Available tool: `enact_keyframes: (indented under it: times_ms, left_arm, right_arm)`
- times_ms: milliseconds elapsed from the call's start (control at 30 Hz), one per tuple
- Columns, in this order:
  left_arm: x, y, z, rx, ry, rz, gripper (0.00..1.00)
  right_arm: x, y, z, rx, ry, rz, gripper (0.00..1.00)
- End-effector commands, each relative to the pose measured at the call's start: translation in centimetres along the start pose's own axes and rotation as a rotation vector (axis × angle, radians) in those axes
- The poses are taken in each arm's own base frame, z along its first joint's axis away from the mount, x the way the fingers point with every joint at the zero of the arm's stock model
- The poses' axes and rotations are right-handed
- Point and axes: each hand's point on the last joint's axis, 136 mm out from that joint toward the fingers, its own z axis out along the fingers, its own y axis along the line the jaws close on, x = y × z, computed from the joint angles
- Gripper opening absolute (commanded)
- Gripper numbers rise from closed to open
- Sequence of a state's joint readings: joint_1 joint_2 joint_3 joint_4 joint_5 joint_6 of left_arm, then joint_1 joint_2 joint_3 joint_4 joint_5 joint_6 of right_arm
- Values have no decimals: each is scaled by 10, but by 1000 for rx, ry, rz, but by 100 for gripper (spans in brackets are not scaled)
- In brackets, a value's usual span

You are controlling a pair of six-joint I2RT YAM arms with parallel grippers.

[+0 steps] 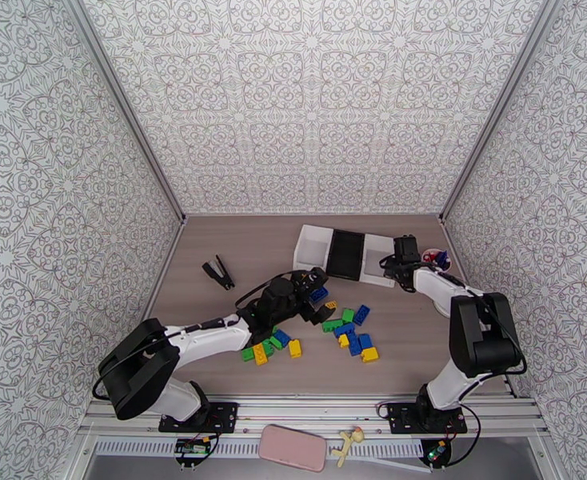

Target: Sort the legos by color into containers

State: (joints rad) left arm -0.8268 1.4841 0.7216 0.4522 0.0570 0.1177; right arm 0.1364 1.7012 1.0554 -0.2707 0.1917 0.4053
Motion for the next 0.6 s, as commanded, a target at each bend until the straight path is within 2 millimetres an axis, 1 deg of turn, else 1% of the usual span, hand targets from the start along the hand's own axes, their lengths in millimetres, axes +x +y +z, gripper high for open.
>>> enact_keyframes:
  times_ms: [0, 167, 400, 500, 567]
  left_arm:
    - [-4, 2, -9, -22, -16, 23, 100]
    - [-1, 5, -13, -37, -9, 19, 100]
    - [-1, 13, -15, -53, -7, 7, 100]
    - [-1, 17, -17, -62, -6, 3, 100]
    - [0, 18, -18, -65, 1, 1, 100]
  right_arm:
    - [-17, 26, -3, -46, -39, -36, 9]
    - [-18, 58, 1, -85, -42, -77, 10]
    - [-15, 100, 12, -148, -29, -124, 10]
    - [-17, 113, 13, -174, -33, -132, 10]
    - [-20, 116, 12, -190, -46, -134, 13]
